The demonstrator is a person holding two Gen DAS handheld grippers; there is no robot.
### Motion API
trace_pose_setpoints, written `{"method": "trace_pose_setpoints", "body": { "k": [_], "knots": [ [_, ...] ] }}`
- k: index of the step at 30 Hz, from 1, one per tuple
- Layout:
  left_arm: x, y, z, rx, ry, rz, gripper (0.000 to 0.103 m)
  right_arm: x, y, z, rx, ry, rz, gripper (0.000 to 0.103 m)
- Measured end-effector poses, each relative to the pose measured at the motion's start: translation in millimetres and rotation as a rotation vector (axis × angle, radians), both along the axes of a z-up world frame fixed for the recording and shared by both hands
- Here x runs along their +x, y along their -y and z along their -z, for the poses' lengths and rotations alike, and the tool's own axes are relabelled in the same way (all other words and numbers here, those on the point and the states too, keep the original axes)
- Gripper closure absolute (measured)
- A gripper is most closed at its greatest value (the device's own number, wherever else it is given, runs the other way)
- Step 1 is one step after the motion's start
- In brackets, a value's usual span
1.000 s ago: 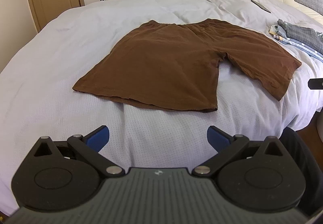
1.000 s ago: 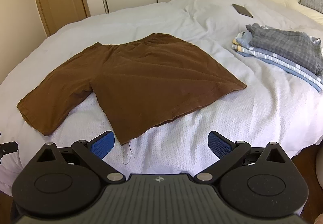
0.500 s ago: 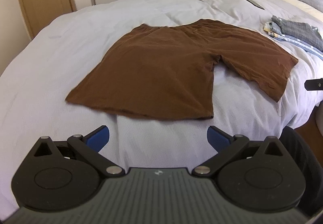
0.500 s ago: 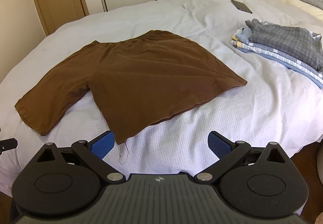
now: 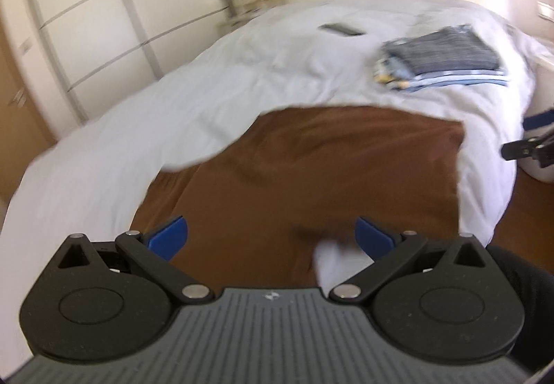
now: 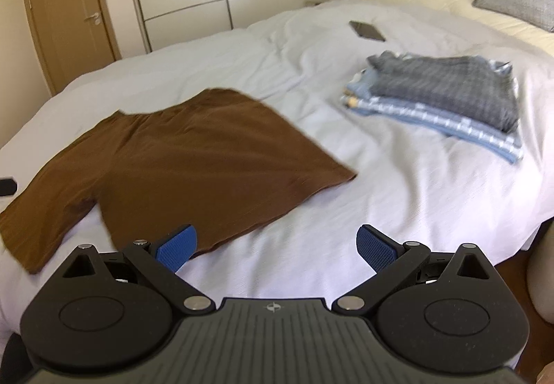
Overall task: Fold clothes
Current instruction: 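Move both grippers toward the shorts waistband, then grasp the brown shorts edge with the left gripper while the right gripper grasps the waistband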
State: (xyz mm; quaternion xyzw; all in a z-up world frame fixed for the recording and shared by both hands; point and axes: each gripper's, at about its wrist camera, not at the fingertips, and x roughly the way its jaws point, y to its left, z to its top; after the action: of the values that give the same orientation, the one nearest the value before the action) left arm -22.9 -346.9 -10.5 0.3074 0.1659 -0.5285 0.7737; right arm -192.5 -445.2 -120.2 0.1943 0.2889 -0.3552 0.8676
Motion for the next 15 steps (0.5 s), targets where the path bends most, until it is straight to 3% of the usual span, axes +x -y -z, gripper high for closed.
{"method": "trace_pose_setpoints", "body": {
  "k": [5, 9, 13, 15],
  "knots": [
    [-3, 51, -17, 0.035, 0.071, 0.196, 0.002, -9, 25, -4, -0.051, 0.001, 0.014, 0.003],
    [5, 94, -26, 0.086, 0.179, 0.316, 0.003, -12, 46, -4, -0.067, 0.009, 0.007, 0.013],
    [21, 134, -28, 0.124, 0.216, 0.391, 0.005, -9, 74, 8, -0.018, 0.024, -0.013, 0.021],
    [28, 152, -24, 0.148, 0.239, 0.432, 0.005, -4, 89, 15, 0.014, 0.031, -0.032, 0.03]
  ]
}}
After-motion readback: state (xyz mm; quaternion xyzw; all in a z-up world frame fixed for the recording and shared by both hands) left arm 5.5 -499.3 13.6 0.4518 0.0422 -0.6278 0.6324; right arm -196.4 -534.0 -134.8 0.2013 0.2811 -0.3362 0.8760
